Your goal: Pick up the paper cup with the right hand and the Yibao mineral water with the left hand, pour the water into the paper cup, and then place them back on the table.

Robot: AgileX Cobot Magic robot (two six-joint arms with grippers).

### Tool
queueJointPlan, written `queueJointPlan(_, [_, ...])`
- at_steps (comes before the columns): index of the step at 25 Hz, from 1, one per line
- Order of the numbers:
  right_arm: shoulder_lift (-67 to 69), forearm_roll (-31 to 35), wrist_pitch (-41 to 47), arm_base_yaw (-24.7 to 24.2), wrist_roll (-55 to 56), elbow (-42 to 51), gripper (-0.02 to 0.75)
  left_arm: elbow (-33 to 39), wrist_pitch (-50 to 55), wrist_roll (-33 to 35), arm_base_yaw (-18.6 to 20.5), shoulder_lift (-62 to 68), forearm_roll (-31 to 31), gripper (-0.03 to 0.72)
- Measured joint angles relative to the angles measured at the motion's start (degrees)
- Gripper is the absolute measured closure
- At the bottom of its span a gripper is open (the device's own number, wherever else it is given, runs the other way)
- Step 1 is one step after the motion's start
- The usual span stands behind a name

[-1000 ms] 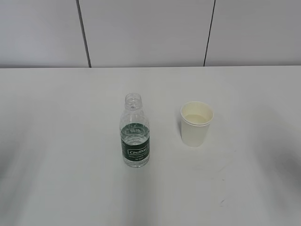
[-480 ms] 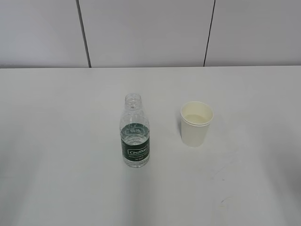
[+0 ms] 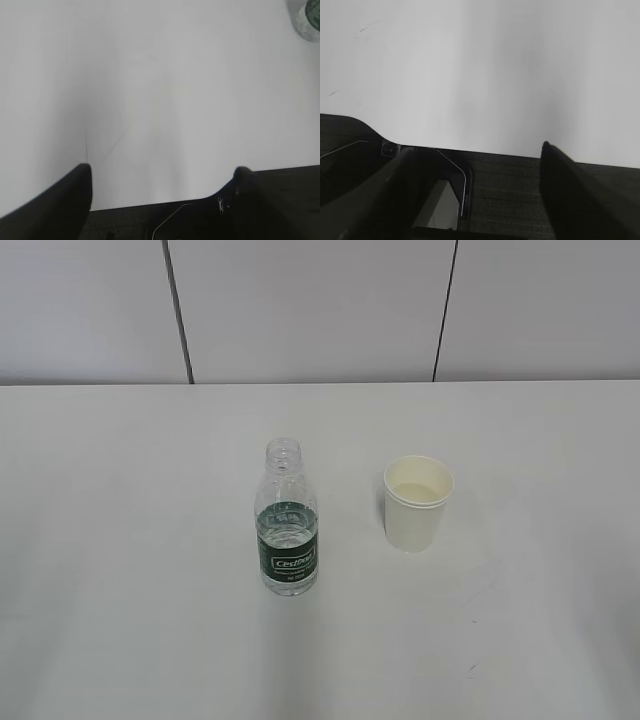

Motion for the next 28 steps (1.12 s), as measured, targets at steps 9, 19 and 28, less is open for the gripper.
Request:
queueJointPlan(9, [-9.6, 0.0, 1.0, 0.0, 0.0, 0.3, 0.153, 0.3, 0.3, 0.0, 0.0, -7.0, 0.0, 0.167])
queueJointPlan(19, [-20.9, 0.0, 1.4, 0.0, -0.1, 0.3, 0.153, 0.4, 0.7, 0.2, 0.0, -19.1, 0.0, 0.167])
queueJointPlan(28, [-32.0, 0.0, 2.1, 0.0, -0.1, 0.3, 0.153, 0.4, 1.5, 0.4, 0.0, -26.3, -0.1, 0.167])
